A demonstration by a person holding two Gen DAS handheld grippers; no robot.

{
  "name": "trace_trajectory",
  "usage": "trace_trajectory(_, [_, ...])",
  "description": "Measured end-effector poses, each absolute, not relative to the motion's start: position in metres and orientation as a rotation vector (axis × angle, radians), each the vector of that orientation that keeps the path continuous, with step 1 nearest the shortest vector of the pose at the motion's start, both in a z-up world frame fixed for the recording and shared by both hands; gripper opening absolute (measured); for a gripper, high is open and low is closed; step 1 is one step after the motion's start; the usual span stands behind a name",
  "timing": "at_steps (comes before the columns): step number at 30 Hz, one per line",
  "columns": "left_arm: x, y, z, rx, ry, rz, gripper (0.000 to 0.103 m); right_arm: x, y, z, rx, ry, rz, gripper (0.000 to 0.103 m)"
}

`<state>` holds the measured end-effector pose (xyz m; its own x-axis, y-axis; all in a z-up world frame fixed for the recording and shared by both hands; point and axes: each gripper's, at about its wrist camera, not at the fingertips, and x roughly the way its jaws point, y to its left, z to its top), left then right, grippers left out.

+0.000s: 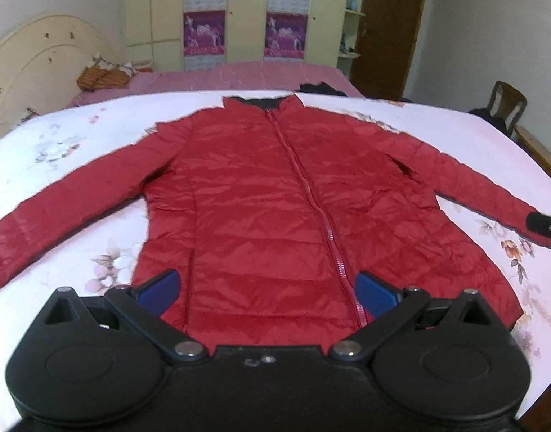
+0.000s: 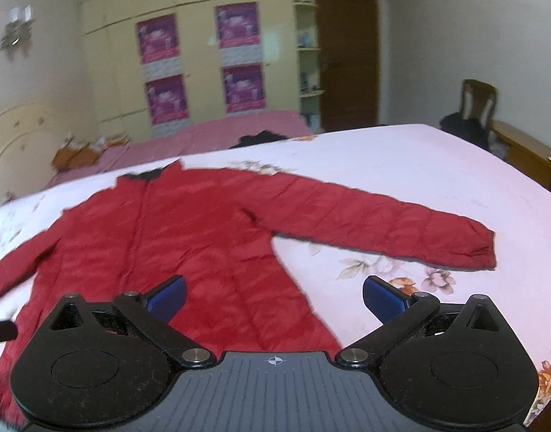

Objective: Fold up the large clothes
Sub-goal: 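Grasp the cuff of one red sleeve with the right gripper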

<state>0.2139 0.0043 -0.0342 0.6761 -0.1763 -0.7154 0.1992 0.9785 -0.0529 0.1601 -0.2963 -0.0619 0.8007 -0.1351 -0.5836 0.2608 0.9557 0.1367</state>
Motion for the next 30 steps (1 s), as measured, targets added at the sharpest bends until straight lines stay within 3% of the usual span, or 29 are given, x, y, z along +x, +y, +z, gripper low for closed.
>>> trace_trajectory(9, [0.249,-0.034,-0.06,0.104,0.792,-0.197,0.098,0.174,-0.389,-0.08,0.377,0.576,-0.398,0.102])
trace_trajectory(10, [0.254,-0.037,-0.061,0.09,0.805,-0.211,0.095,0.178,-0.401,-0.085,0.399,0.578,-0.414,0.097])
trace_trajectory(11, [0.259,-0.04,-0.063,0.071,0.818,-0.23,0.093,0.18,-0.413,-0.09,0.419,0.58,-0.429,0.084])
trace_trajectory(12, [0.264,-0.044,-0.064,0.067,0.827,-0.238,0.091,0.185,-0.427,-0.096,0.447,0.596,-0.45,0.062])
trace_trajectory(22, [0.322,-0.105,-0.076,0.046,0.85,-0.215,0.088,0.196,-0.531,-0.16,0.825,0.595,-0.55,0.061])
trace_trajectory(24, [0.33,-0.114,-0.077,0.045,0.856,-0.207,0.089,0.192,-0.541,-0.168,0.868,0.574,-0.564,0.039])
trace_trajectory(30, [0.349,-0.127,-0.082,0.05,0.889,-0.18,0.088,0.184,-0.556,-0.168,0.915,0.501,-0.583,0.03])
